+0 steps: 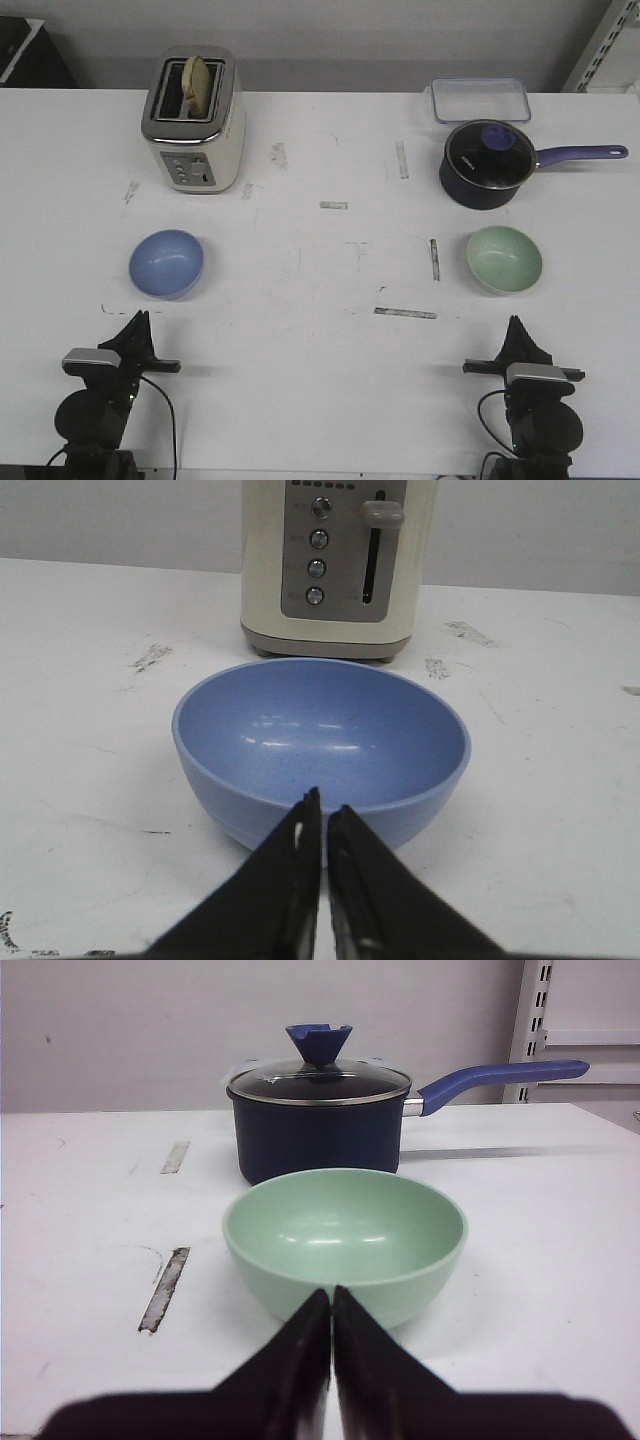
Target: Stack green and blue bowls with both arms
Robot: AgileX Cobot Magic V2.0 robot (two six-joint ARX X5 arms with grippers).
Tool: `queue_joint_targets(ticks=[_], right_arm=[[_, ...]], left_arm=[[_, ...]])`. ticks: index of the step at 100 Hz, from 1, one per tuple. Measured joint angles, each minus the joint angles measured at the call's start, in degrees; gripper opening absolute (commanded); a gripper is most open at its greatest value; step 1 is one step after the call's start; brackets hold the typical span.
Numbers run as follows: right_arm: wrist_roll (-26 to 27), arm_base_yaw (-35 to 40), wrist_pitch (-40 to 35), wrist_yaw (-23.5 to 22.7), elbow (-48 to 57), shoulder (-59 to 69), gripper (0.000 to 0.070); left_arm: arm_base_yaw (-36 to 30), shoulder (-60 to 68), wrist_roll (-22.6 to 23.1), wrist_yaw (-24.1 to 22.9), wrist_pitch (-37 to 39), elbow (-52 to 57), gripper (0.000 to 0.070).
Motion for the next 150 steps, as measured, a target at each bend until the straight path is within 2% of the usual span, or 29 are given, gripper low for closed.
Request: queue_joint_targets(ticks=[122,150], right_arm=[[0.1,0.0,0.1,0.0,0.0,0.0,0.0000],[0.6,0.0,7.6,0.0,2.3,0.0,0.0000]], left_arm=[[0.0,0.0,0.0,0.0,1.4,0.0,0.0002],[0.0,0.0,0.0,0.0,1.4,0.0,0.0002]])
